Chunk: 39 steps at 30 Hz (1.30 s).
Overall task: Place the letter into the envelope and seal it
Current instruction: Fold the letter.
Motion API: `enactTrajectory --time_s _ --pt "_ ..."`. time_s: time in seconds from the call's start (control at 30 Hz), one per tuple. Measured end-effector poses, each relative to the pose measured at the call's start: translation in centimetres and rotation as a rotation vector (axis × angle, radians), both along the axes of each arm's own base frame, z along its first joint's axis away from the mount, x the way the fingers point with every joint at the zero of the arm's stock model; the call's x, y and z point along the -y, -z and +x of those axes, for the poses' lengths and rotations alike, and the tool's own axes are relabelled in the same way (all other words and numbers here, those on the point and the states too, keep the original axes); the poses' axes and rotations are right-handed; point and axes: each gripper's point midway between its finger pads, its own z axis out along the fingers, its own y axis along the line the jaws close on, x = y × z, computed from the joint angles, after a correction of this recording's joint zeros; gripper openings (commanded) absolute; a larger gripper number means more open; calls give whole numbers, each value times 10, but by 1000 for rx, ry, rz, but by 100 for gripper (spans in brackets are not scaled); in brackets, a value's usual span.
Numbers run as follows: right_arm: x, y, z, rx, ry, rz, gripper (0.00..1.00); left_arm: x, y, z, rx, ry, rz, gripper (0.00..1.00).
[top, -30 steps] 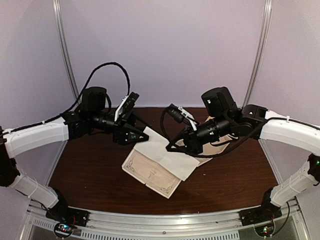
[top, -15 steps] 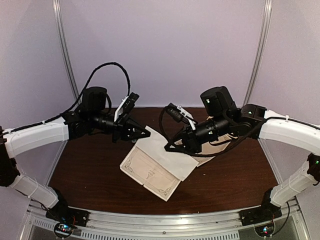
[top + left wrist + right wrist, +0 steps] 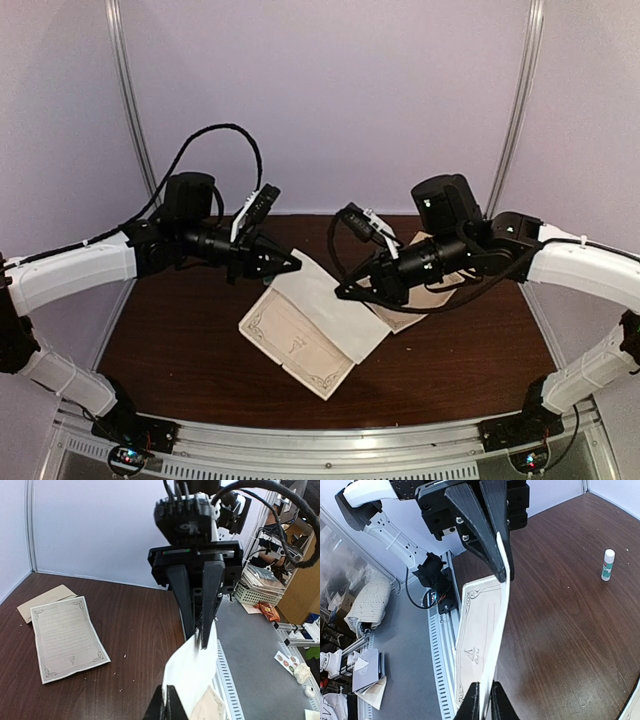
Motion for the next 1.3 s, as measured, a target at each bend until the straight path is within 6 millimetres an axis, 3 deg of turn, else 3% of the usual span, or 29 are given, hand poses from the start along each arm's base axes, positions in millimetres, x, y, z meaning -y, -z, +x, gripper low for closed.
enactTrajectory --time_s 0.2,0.57,0.7,0.83,0.93,1.07,1.3 --pt "18 -5 -7 1 38 9 1 -3 4 9 8 -44 21 0" --pt "28 22 -7 -53 90 -53 38 -8 -4 12 29 -67 9 0" --pt "32 16 -5 -32 110 -43 56 -8 -5 10 29 -58 6 0" --pt "35 -7 -1 18 134 -4 65 -8 -6 8 30 -43 1 0" --pt "33 -30 3 68 135 35 66 -9 -8 4 30 -22 -8 0" --pt "24 -45 9 112 121 55 64 -9 -10 2 30 -6 -14 0" --pt "12 -15 17 109 94 -30 55 -9 -11 1 39 0 -17 0"
